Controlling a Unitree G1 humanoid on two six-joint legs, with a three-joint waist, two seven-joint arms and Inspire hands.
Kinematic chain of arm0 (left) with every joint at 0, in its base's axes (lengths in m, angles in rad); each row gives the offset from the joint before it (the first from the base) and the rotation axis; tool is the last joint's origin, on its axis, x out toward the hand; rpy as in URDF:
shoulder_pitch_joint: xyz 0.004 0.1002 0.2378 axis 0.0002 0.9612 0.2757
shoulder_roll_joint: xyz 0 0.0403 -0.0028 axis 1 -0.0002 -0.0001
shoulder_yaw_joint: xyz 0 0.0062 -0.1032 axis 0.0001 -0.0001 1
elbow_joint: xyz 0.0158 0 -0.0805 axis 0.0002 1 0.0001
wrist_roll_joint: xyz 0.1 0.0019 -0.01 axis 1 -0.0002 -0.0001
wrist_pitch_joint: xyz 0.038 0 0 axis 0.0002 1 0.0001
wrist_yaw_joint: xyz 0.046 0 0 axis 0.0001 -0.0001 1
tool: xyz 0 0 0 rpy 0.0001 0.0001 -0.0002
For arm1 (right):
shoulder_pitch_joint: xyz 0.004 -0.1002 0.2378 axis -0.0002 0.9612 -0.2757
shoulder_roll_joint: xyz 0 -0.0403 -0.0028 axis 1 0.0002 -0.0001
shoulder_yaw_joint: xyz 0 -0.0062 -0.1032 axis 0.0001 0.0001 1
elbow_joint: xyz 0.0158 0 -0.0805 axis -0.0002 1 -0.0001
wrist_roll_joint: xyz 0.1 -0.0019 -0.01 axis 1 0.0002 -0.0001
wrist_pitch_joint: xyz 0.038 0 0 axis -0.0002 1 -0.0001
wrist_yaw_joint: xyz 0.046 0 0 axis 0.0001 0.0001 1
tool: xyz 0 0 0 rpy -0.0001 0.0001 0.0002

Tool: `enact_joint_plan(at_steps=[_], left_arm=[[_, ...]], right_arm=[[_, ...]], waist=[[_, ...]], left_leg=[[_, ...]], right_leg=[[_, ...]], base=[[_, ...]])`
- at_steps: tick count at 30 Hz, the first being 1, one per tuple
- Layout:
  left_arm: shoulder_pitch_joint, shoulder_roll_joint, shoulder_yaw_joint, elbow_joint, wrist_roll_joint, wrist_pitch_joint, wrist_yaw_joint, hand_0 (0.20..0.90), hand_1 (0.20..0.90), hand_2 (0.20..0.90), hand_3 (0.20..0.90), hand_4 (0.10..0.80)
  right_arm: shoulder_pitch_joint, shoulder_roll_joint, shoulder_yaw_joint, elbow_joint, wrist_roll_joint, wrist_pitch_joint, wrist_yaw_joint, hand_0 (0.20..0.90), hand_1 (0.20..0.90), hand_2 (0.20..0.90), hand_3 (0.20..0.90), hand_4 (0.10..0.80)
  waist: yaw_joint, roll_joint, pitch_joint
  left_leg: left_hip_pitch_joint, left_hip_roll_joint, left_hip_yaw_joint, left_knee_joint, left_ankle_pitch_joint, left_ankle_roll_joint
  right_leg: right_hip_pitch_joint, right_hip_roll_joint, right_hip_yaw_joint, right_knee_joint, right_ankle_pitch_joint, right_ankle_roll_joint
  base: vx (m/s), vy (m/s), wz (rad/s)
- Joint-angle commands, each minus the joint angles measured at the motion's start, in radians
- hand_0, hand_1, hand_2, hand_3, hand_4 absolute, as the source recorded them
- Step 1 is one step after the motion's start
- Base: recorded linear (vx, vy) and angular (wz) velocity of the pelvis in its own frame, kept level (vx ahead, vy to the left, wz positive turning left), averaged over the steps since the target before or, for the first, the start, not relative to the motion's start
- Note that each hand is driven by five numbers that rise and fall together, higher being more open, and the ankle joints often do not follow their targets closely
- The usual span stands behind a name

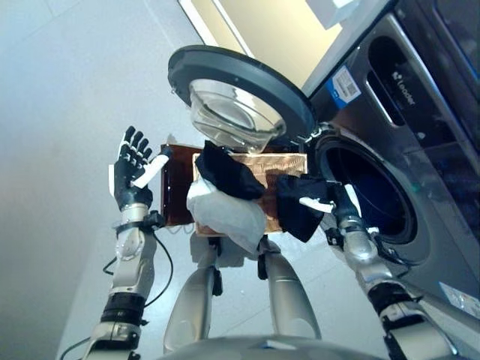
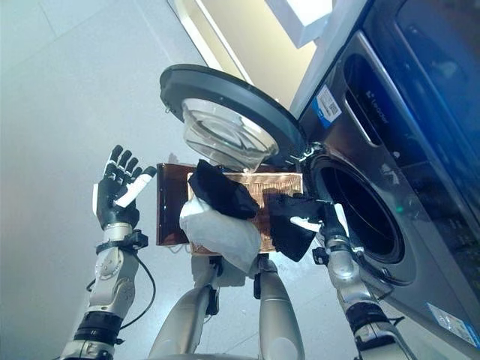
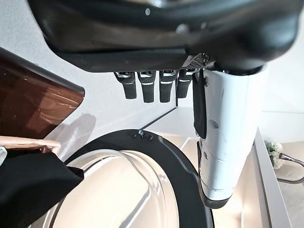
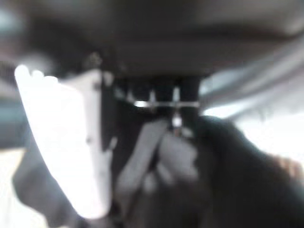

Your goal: Pick up the clothes and place them into the washing machine

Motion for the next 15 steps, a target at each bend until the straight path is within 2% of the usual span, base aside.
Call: enact_joint_plan(at_steps=[1,2,4,6,15], left_arm=[[-0.016,0.024,0.025,-0.018,-0.040,-0.147,0.003,0.900,0.900,0.900,0.900,0.800],[-0.017,0.025,0.025,-0.018,-0.040,-0.147,0.003,0.900,0.900,0.900,0.900,0.800],[-0.011,0.013,0.010,-0.026,-0.068,-0.154,0.001,0.900,0.900,0.900,0.900,0.800],[-0.003,0.005,0.002,-0.032,-0.084,-0.153,0.000,0.900,0.900,0.900,0.900,0.800],[-0.001,-0.007,-0.026,-0.046,-0.133,-0.152,0.008,0.900,0.900,0.900,0.900,0.800]], right_arm=[[0.026,0.058,-0.099,0.041,0.369,-0.170,0.055,0.200,0.200,0.200,0.200,0.300],[0.024,0.058,-0.100,0.042,0.370,-0.171,0.057,0.200,0.200,0.200,0.200,0.300],[-0.005,0.135,-0.175,0.098,0.606,-0.221,0.076,0.200,0.200,0.200,0.200,0.300],[-0.028,0.164,-0.202,0.144,0.714,-0.232,0.094,0.200,0.200,0.200,0.200,0.300],[-0.104,0.276,-0.243,0.201,1.030,-0.251,0.138,0.200,0.200,0.200,0.200,0.300]], waist=[[0.000,-0.030,-0.098],[0.001,-0.031,-0.100],[0.002,-0.019,-0.096],[0.005,-0.015,-0.095],[0.023,0.014,-0.087]], left_leg=[[0.006,-0.046,0.010,0.001,-0.085,-0.041],[0.002,-0.047,0.010,0.000,-0.082,-0.040],[0.009,-0.047,0.010,-0.001,-0.088,-0.039],[0.006,-0.047,0.011,-0.003,-0.084,-0.039],[0.002,-0.050,0.013,-0.007,-0.087,-0.038]], right_leg=[[0.076,-0.019,-0.029,-0.193,0.110,-0.001],[0.073,-0.020,-0.029,-0.195,0.113,-0.001],[0.076,-0.018,-0.028,-0.194,0.108,-0.002],[0.075,-0.019,-0.027,-0.197,0.111,-0.003],[0.065,-0.016,-0.025,-0.193,0.104,-0.004]], base=[[0.003,0.007,-0.04],[0.005,0.012,-0.05],[0.000,0.000,0.00],[0.000,0.000,0.00],[0.000,0.000,0.00]])
